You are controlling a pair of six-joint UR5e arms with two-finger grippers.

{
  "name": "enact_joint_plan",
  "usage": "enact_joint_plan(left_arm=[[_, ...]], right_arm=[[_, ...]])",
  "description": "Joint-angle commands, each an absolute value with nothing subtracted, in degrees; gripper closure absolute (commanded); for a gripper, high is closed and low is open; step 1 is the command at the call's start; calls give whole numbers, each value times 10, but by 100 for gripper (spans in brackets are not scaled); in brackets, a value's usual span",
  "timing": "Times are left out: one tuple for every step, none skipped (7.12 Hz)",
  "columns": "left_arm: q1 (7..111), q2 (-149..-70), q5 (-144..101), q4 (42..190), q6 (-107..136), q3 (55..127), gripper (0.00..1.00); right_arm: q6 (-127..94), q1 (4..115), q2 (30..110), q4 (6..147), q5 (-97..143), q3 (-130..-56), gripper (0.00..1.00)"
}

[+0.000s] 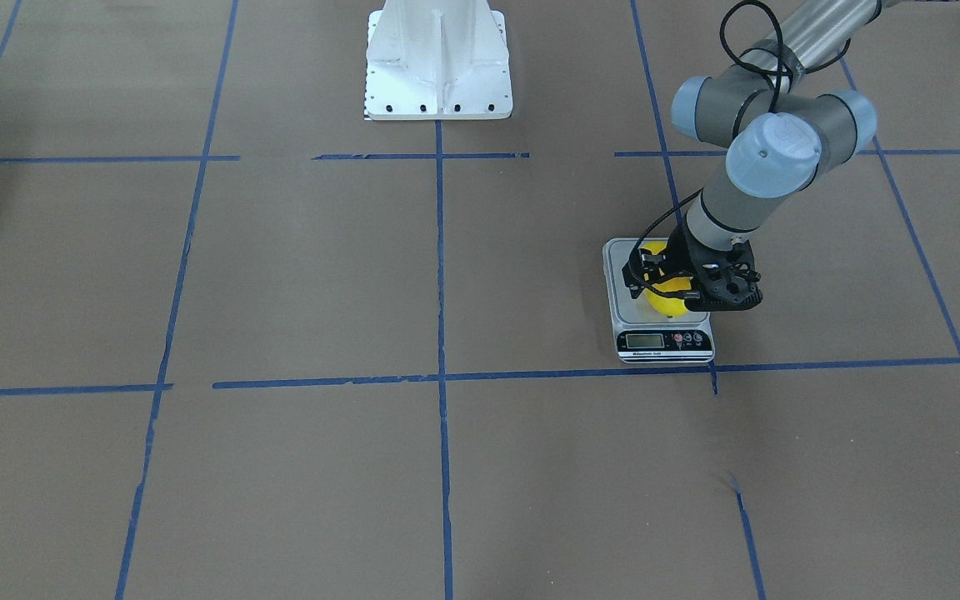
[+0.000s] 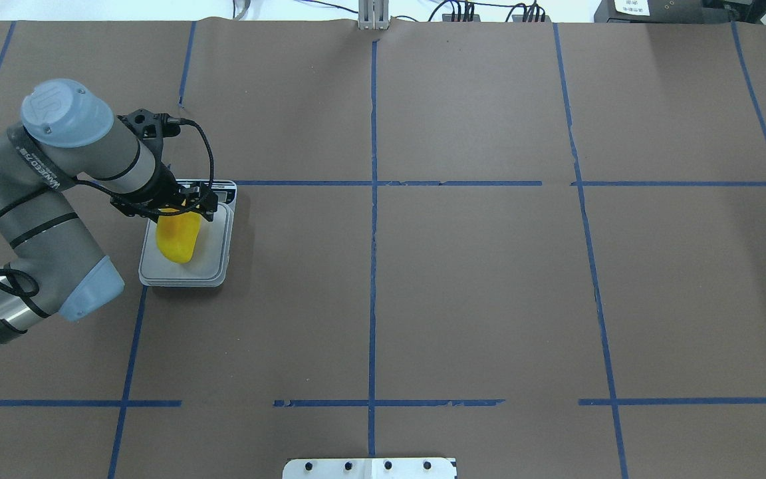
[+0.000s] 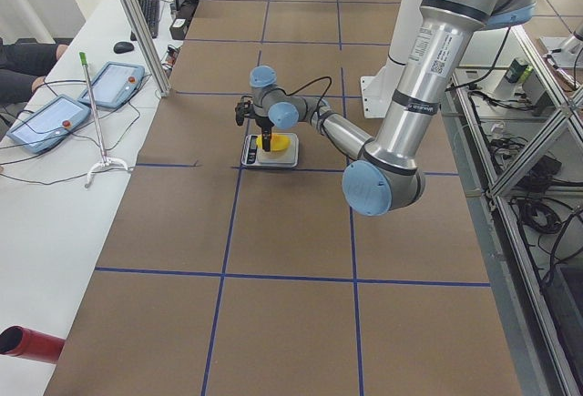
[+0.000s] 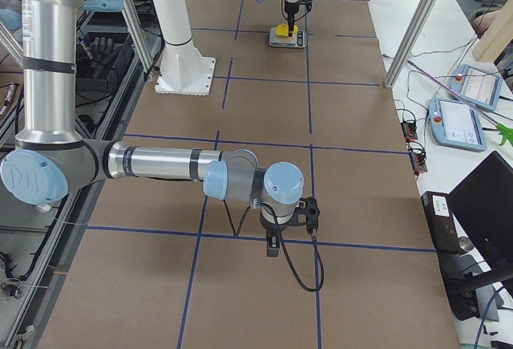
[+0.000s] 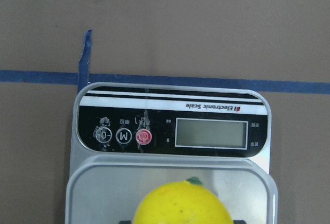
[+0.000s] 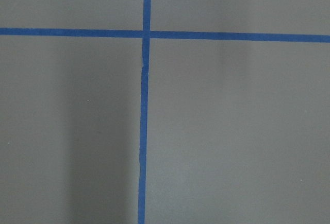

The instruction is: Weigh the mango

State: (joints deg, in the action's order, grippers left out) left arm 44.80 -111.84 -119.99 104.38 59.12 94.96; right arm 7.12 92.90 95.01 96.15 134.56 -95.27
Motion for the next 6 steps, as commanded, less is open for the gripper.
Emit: enact_joint_plan(left_arm=[[508,-1102,-1203,1040,558,1005,0],[564,-1078,-1206,1023,466,1021,0],[621,-1051,-1217,998,374,1021,0],[700,-986,-1290,1003,257,1018,0],[776,-931,-1333,999,134,1014,0],[859,-893,-1336,997,16,994,0]], right_arm=[[71,929,950,962,1346,-953,0],[71,929,950,962,1346,-953,0],[71,929,950,962,1346,-953,0],[71,929,950,962,1346,-953,0],[71,929,950,962,1346,-953,0],[71,929,950,962,1346,-953,0]])
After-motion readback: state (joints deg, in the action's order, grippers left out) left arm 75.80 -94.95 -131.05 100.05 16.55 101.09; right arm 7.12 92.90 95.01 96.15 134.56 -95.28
